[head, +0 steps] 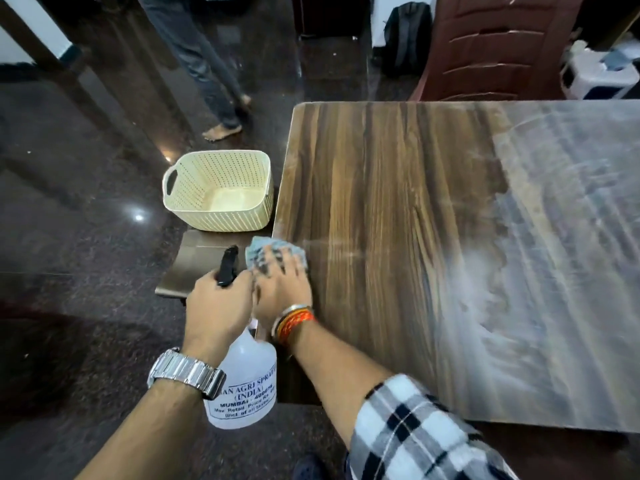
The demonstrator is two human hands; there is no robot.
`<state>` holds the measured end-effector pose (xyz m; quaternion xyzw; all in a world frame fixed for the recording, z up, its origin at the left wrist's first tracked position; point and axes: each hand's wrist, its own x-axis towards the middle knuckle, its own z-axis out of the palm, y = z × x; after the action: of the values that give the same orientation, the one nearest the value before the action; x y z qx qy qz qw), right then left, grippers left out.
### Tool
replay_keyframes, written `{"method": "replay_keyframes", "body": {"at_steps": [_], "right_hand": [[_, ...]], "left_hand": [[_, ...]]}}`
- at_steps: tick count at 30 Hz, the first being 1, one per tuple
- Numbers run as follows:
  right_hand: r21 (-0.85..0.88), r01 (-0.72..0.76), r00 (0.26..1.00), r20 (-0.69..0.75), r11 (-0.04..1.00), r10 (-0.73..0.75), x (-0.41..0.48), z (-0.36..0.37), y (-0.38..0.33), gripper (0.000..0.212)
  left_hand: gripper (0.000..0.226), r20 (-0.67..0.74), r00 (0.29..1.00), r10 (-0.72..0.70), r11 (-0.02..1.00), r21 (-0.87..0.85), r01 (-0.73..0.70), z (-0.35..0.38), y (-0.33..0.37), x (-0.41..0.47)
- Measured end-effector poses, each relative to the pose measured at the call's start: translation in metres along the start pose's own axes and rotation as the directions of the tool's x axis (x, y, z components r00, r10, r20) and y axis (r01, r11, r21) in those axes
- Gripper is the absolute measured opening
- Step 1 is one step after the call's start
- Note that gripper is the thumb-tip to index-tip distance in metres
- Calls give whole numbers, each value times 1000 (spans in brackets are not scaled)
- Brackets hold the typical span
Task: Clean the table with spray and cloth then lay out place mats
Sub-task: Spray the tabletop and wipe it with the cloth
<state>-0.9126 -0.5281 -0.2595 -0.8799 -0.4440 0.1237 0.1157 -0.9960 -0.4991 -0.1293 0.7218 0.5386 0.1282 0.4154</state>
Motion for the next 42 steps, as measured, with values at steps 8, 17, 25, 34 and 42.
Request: {"method": "replay_keyframes", "body": {"at_steps": [8, 17, 25, 34, 42], "right_hand": [[110, -210, 969, -113, 972, 222, -1, -17, 71, 53], [147, -851, 467, -227, 504, 855, -156, -61, 286, 57], [119, -814, 529, -249, 568, 811, -212, -44, 231, 61], [-3, -539, 832, -159, 842, 532, -233, -46, 233, 51], [114, -852, 474, -248, 512, 845, -310, -91, 412, 63]], "left_hand": [[21, -31, 1000, 0, 1000, 13, 0, 17, 26, 16], [30, 269, 962, 35, 999, -36, -26, 53, 41, -17], [33, 396, 912, 110, 993, -4, -118, 66, 31, -51], [22, 544, 825, 156, 974, 53, -219, 132, 63, -111], [24, 591, 791, 155, 967, 74, -245, 204, 93, -159]]}}
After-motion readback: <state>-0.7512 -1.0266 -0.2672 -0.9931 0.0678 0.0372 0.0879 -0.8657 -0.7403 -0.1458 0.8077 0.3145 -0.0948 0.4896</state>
